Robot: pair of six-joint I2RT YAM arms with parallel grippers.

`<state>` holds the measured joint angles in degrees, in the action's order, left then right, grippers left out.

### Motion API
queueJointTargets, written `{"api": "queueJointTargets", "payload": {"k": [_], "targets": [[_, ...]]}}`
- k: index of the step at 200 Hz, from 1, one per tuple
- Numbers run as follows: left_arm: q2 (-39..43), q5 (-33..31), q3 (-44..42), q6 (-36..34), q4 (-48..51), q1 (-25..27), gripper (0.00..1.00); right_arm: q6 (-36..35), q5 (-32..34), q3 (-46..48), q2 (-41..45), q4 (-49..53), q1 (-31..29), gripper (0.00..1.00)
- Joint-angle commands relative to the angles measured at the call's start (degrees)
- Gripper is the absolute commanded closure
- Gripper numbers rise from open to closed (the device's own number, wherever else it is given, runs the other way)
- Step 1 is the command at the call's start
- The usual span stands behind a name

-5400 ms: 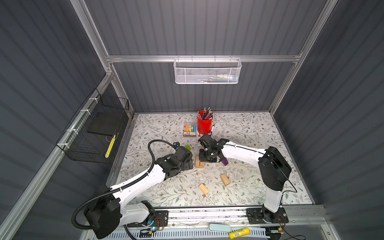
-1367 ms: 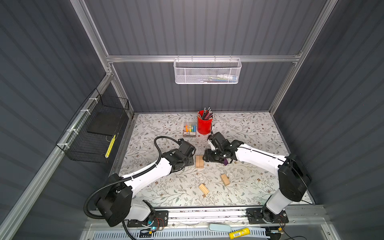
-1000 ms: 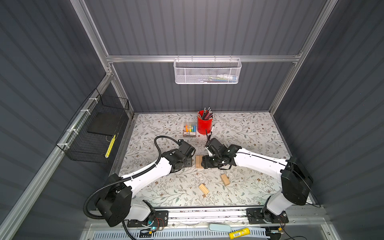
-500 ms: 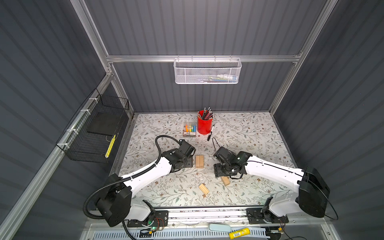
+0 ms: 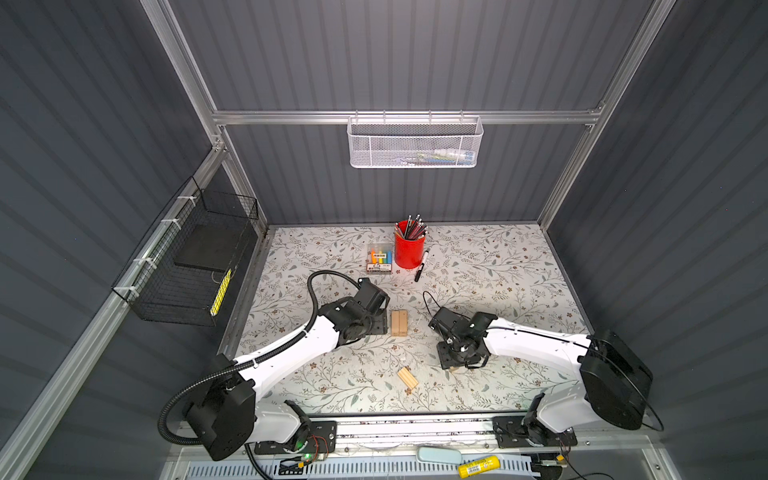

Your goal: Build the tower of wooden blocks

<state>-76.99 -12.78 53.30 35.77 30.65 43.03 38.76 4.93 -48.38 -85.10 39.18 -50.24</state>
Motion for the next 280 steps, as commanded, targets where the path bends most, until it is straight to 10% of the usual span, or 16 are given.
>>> {"api": "queueJointTargets", "payload": {"k": [1,95,280], "targets": [[0.8,0.8,-0.5,0.8,0.7,-0.5,0.30,-0.8,1.7,0.3,-1.6,-0.9,-0.3,0.46],[1.9,-0.1,-1.3,1.8,0.1,-0.5,0.29,-1.3,2.6,-2.7,-3.4,0.0,-0.7,0.76],[16.8,-10.8,-7.1,9.1,5.4,-0.5,0.30,13.4,6.6,-39.4,-23.2,13.4,-2.8,0.78]]}}
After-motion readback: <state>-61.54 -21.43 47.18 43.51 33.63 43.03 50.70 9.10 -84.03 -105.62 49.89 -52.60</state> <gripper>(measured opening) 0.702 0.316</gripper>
